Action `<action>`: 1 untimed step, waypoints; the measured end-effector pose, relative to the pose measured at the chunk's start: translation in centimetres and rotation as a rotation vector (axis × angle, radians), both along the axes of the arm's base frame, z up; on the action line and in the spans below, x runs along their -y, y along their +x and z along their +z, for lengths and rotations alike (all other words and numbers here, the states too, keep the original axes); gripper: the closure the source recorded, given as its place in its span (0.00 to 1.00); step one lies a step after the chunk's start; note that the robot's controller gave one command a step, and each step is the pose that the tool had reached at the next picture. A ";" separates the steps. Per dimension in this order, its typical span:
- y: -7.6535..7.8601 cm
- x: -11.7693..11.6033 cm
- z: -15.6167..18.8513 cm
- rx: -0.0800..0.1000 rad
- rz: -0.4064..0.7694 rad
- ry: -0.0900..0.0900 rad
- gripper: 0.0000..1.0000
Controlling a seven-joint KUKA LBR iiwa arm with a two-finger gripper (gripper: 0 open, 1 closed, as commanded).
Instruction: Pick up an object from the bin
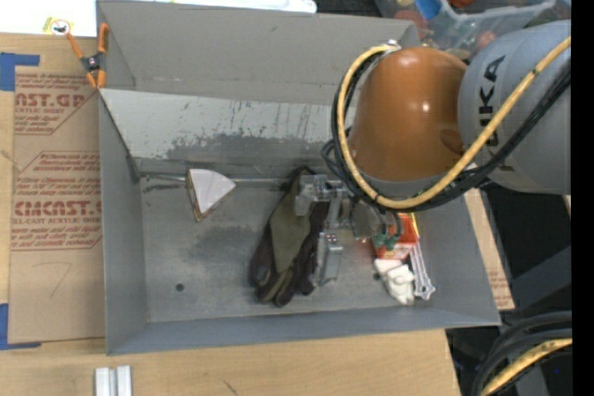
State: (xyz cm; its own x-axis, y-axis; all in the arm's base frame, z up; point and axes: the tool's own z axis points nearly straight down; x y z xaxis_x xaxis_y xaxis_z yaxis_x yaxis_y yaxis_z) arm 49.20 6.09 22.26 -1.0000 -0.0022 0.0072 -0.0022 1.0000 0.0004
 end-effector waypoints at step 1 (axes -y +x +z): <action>0.1 0.0 0.4 0.008 -0.002 0.001 0.00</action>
Offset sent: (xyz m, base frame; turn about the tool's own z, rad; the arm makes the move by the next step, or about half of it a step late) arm 0.0079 -0.0387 -0.1526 -0.2680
